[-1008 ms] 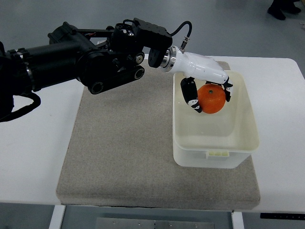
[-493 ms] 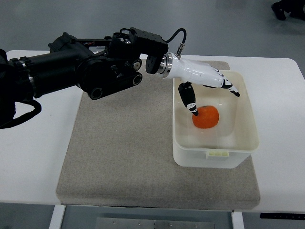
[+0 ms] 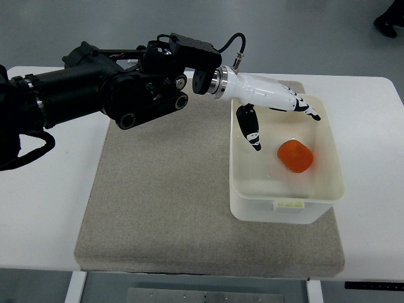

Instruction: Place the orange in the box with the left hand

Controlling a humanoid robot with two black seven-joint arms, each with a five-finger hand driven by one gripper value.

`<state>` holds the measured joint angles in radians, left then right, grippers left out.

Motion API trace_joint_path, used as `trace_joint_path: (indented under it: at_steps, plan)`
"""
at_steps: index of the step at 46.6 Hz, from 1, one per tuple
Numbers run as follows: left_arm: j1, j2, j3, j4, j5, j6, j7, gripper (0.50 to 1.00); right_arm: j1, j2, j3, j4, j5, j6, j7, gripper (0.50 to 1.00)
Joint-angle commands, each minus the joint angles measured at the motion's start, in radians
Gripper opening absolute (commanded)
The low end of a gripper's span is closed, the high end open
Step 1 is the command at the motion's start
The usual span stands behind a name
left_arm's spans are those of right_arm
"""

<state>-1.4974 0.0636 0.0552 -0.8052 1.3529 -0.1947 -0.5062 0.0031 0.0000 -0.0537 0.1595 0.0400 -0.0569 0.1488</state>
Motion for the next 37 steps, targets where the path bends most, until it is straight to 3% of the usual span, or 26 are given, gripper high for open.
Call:
trace_joint_path:
  at_steps: [1, 26, 37]
  plan:
    - [-0.003, 0.002, -0.017, 0.044, 0.000, 0.000, 0.000, 0.990, 0.000, 0.000, 0.000, 0.000, 0.000, 0.000, -0.002, 0.926]
    - [-0.012, 0.004, -0.035, 0.222, -0.005, 0.046, 0.003, 0.990, 0.000, 0.000, 0.000, 0.000, 0.000, 0.000, 0.000, 0.926]
    - [-0.006, -0.001, -0.032, 0.409, -0.080, 0.080, 0.003, 0.990, 0.000, 0.000, 0.000, 0.000, 0.001, 0.000, -0.002, 0.926]
